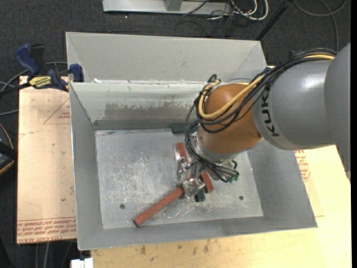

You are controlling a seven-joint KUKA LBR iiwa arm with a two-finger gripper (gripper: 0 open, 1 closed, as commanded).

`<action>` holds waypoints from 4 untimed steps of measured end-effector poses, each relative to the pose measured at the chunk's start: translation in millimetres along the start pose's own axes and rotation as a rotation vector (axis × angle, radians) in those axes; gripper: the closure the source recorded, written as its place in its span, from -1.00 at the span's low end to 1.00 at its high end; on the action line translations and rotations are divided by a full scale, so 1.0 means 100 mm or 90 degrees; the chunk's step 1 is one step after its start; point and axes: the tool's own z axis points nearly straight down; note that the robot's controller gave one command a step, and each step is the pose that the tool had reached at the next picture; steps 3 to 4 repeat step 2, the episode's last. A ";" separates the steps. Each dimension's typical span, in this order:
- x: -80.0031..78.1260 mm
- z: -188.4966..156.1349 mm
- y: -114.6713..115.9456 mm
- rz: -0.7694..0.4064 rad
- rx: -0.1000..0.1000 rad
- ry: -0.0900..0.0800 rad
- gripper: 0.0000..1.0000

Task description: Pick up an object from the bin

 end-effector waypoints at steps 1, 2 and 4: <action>-0.01 -0.27 -0.01 0.001 0.002 -0.001 1.00; -0.01 -0.40 -0.01 0.001 0.003 -0.002 1.00; -0.01 -0.40 -0.01 0.001 0.003 -0.002 1.00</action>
Offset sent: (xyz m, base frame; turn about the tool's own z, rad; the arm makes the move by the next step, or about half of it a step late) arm 0.0001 -0.0002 0.0656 0.0000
